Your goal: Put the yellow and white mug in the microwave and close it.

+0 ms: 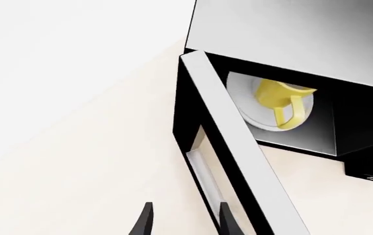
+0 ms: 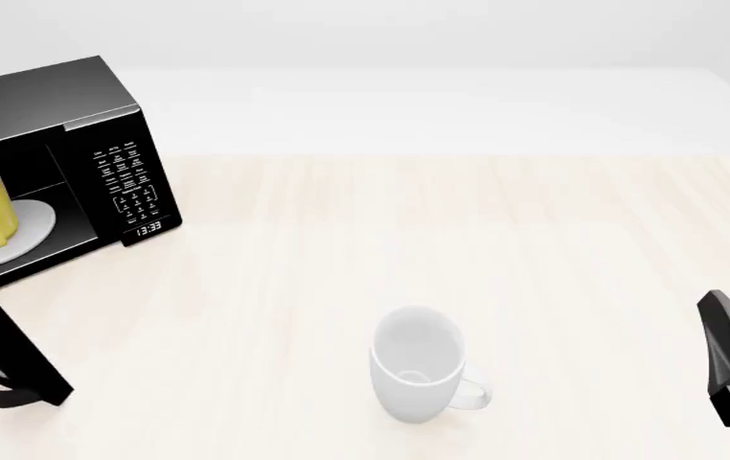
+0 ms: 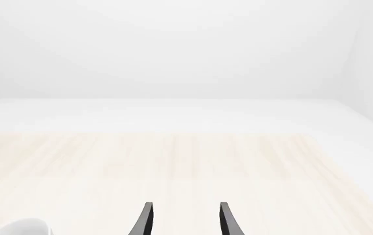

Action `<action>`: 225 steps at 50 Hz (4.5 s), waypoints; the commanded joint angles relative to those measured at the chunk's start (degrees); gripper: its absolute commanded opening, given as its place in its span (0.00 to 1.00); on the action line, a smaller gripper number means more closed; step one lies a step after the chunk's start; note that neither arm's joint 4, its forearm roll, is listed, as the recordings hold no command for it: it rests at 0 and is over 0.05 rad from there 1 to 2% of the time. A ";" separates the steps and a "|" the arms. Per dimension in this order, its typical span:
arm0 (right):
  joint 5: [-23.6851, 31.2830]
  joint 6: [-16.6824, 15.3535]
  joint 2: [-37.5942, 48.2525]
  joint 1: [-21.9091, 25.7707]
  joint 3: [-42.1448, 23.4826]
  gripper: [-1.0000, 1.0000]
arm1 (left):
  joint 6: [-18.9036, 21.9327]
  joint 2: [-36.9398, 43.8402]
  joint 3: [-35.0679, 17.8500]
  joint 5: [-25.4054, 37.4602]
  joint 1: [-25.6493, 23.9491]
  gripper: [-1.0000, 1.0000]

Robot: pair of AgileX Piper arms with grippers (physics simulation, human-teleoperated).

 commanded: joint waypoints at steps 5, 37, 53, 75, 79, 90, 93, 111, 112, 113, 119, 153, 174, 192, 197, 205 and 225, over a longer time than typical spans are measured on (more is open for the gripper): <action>0.00 0.01 0.00 0.00 0.00 1.00 | -0.54 -1.34 -0.11 -0.67 -3.14 1.00; 0.00 0.00 0.00 0.00 0.00 1.00 | -0.70 -1.90 -1.44 -2.72 -7.39 1.00; 0.00 0.00 0.00 0.00 0.00 1.00 | -0.63 1.15 -2.61 -4.65 -8.61 1.00; 0.00 0.00 0.00 0.00 0.00 1.00 | -0.42 5.17 -4.56 -6.01 -10.80 1.00; 0.01 0.00 -0.02 -0.01 0.00 1.00 | -0.43 6.65 -5.18 -6.68 -11.19 1.00; 0.01 0.00 -0.01 0.00 0.00 1.00 | -0.65 9.21 -7.43 -6.97 -12.69 1.00; 0.00 0.00 -0.01 -0.01 0.00 1.00 | -0.58 9.91 -8.11 -7.11 -12.88 1.00; 0.01 -0.01 -0.01 0.00 0.00 1.00 | -0.17 13.19 -10.25 -8.22 -13.39 1.00; 0.00 0.01 0.00 0.01 0.00 1.00 | -0.14 13.30 -10.50 -8.14 -13.35 1.00; -0.01 -0.01 0.01 0.00 0.00 1.00 | -0.16 13.33 -10.64 -8.08 -13.37 1.00; 0.00 -0.01 0.00 0.00 0.00 1.00 | 0.10 13.86 -11.57 -8.11 -13.32 1.00; 0.00 0.01 -0.01 0.01 0.00 1.00 | 0.41 19.54 -17.90 -8.67 -13.58 1.00; 0.00 -0.01 0.00 0.00 0.00 1.00 | -1.74 20.90 -19.30 -7.60 -12.62 1.00; 0.00 0.01 0.00 0.00 0.00 1.00 | -1.47 15.95 -15.22 -7.16 -14.05 1.00; 0.00 -0.01 0.00 0.00 0.00 1.00 | -1.37 14.59 -14.07 -7.12 -13.90 1.00; 0.01 0.00 -0.01 0.00 0.00 1.00 | -1.31 11.58 -12.70 -6.40 -13.65 1.00; 0.01 0.01 -0.03 0.00 0.00 1.00 | -1.09 4.32 -11.34 -4.18 -12.79 1.00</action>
